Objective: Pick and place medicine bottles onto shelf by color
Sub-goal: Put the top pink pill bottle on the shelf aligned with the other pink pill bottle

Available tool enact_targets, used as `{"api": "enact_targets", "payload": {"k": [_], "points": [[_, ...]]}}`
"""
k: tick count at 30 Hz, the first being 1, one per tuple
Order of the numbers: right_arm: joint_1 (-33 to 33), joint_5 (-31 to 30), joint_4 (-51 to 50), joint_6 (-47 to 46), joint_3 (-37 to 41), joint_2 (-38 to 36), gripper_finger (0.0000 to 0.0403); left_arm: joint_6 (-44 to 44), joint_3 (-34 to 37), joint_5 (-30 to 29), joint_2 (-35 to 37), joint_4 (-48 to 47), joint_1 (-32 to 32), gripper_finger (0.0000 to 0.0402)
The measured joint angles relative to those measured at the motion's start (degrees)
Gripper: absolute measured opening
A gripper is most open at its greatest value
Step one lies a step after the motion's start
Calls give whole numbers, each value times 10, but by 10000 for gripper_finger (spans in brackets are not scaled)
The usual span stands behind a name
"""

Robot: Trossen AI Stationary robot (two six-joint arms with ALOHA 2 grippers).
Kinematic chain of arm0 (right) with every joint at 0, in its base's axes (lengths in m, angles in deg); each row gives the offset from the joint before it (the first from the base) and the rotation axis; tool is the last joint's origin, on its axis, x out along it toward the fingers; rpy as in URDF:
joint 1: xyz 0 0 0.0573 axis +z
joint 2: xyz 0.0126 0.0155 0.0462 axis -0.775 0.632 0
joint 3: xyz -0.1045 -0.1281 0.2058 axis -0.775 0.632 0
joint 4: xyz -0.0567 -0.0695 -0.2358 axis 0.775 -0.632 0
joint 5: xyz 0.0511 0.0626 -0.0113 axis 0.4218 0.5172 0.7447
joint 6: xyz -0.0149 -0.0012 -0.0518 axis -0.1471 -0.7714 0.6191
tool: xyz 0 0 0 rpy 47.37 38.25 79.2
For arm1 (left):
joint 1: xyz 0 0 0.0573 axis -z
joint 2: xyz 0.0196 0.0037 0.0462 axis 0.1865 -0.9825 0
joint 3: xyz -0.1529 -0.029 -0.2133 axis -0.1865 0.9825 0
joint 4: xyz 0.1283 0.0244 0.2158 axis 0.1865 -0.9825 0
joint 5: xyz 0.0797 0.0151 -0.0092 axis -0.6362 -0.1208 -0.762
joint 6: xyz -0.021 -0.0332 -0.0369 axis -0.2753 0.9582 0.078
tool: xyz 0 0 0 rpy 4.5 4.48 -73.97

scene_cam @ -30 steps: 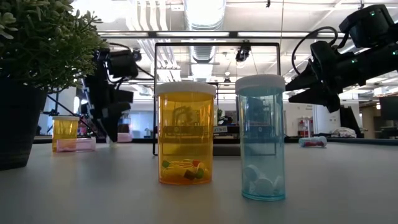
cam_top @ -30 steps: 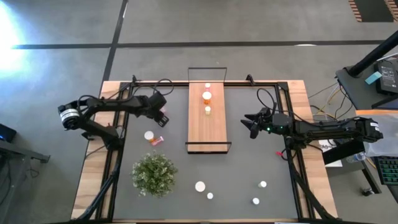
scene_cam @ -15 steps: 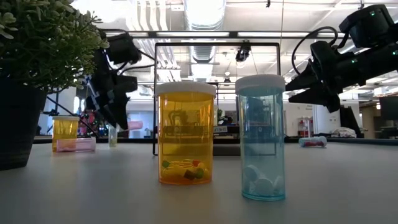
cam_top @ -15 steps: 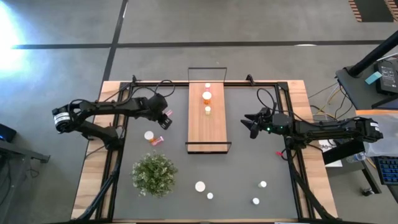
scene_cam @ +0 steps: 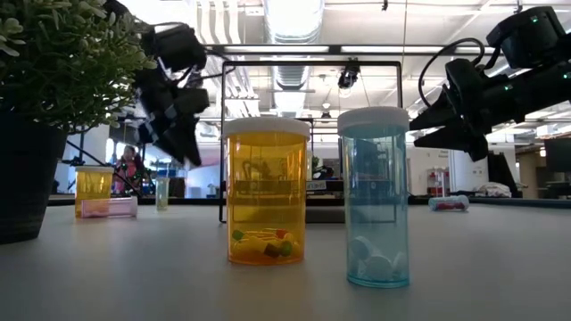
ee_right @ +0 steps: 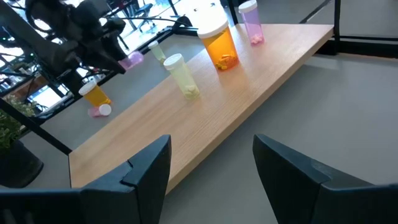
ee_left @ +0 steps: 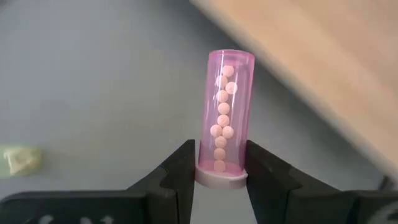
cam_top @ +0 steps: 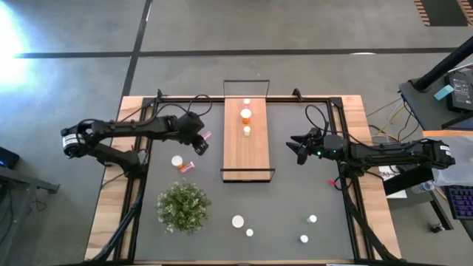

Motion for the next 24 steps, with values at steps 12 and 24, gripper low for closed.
{"api": "enact_targets", "payload": {"k": [12,24], "points": [[0,0,0,-2,0,0,217,-5,-69,10,0,0,5,99],[0,-1,22,-2,0,1,217,-63,-84,47,0,69,11,99]]}}
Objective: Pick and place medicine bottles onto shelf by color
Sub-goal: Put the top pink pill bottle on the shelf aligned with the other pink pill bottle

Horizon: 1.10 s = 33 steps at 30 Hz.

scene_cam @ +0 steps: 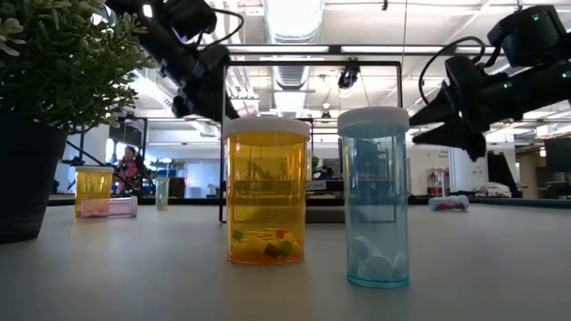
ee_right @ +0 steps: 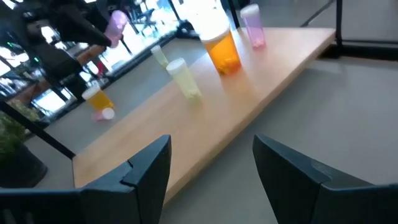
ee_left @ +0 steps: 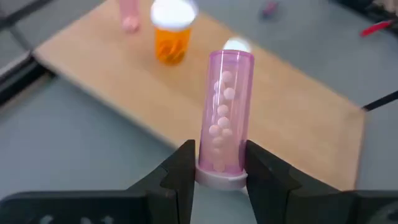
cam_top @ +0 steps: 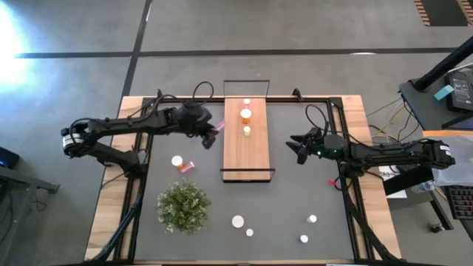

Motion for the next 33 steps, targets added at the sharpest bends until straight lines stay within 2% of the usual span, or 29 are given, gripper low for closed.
{"api": "enact_targets", "payload": {"k": [6,9,16,18,26,33], "points": [[0,-11,129,2,0,2,217,-18,-1,41,0,56,0,99],[0,-10,139,22,-15,3,217,-18,-2,57,0,64,1,99],[0,95,120,138,-78,38,217,-29,-1,87,0,69,11,99],[0,96,93,179,-102,53,217,-33,-1,96,0,68,19,99],[0,95,-130,290,-249,144,217,-34,-9,119,0,71,42,99],[0,96,-147,436,-338,246,216,-36,-7,126,0,86,51,99]]}}
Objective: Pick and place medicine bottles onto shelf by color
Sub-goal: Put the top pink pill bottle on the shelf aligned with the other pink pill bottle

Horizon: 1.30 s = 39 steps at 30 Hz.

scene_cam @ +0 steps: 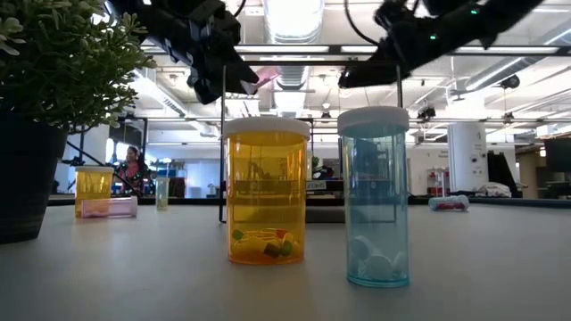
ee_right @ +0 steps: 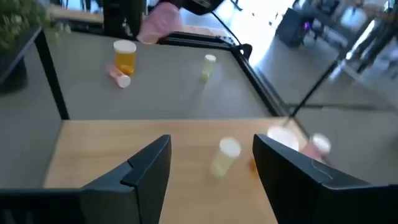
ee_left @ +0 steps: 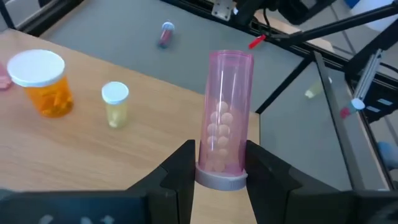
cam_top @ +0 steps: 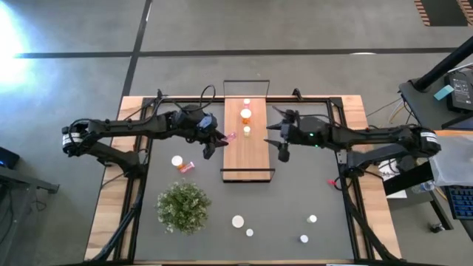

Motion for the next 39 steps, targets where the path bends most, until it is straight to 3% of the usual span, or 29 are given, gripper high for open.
{"api": "enact_targets", "payload": {"k": [9,15,23,29,39], "points": [[0,87,0,74,-101,112,216,-98,0,0,0,27,1,99],[0,105,0,81,-177,175,216,-171,0,0,-7,30,1,99],[0,162,-72,75,-286,251,216,-178,1,-13,-21,29,1,99],[0,164,-114,70,-339,295,214,-192,0,-13,-21,31,1,99],[-1,164,-149,64,-351,298,148,-192,1,-13,-20,29,1,99]]}}
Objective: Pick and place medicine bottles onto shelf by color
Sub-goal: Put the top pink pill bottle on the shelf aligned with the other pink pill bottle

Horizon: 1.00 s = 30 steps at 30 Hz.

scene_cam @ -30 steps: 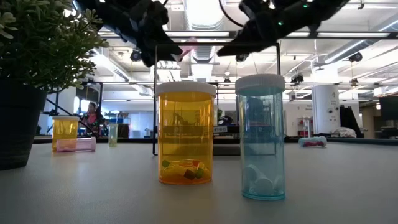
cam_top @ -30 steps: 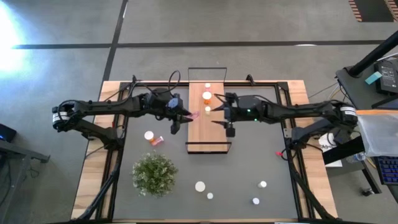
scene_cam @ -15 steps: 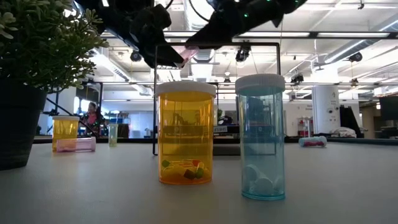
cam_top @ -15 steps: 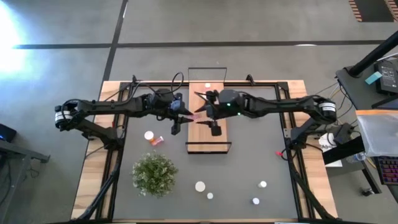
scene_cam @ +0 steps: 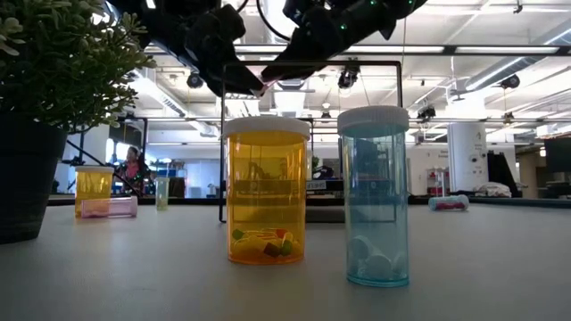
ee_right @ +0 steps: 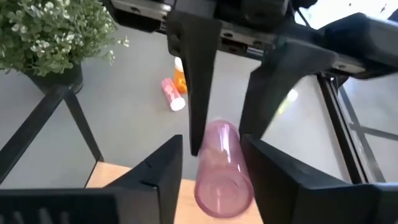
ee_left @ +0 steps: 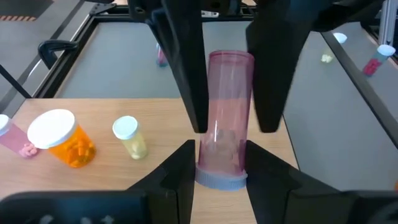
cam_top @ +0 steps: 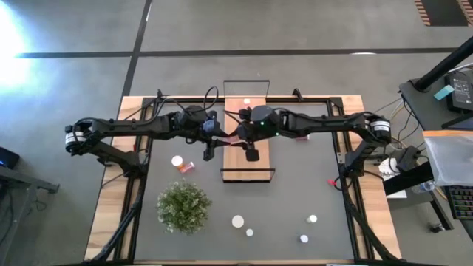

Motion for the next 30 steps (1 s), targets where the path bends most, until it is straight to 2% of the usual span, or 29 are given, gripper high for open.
{"api": "enact_targets", "payload": {"k": [7,14,26,30], "points": [[0,-3,-7,-1,0,-8,106,0,0,2,1,2,0,99],[0,-5,-8,-1,0,-9,94,6,0,1,1,6,0,100],[-1,-15,-56,1,0,-37,95,6,1,-2,1,57,0,174],[-9,-35,-88,5,4,-73,95,5,1,-49,1,101,0,193]]}}
